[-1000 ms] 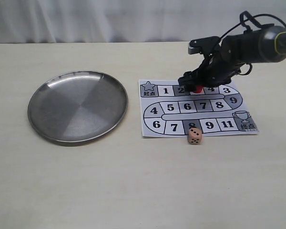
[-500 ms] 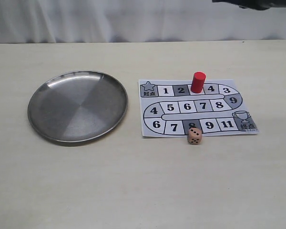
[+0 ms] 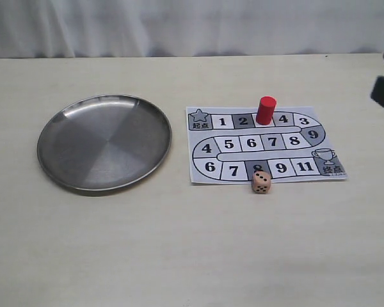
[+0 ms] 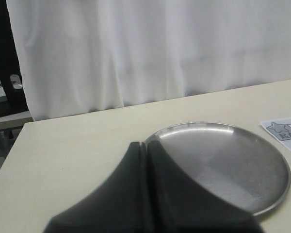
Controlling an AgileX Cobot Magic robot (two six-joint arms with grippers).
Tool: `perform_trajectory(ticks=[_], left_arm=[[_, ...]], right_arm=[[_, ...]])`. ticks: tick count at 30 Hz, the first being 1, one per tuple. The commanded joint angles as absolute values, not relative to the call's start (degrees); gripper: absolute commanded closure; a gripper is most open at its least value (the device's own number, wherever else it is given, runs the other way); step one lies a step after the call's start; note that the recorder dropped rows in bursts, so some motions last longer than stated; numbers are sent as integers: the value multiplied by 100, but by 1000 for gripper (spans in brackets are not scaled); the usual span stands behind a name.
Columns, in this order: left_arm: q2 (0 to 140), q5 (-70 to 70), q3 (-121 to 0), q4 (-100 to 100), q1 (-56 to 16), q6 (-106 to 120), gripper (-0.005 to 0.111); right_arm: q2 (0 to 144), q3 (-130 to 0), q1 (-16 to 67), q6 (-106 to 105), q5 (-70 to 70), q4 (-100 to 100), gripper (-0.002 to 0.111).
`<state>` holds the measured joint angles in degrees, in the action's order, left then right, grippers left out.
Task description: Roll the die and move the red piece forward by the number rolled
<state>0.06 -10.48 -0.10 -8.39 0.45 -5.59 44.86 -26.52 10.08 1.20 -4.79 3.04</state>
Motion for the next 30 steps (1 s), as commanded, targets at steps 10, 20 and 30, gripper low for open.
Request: perform_trajectory(ticks=[10, 20, 30], left_arm=[[0, -993, 0, -828, -3, -564, 107], [0, -993, 0, -828, -3, -564, 107], [0, -993, 0, -828, -3, -564, 107]], right_arm=[[1698, -248, 1009, -258, -743, 537, 104], [1154, 0, 1009, -274, -570, 537, 104], [1154, 0, 1009, -274, -570, 537, 104]])
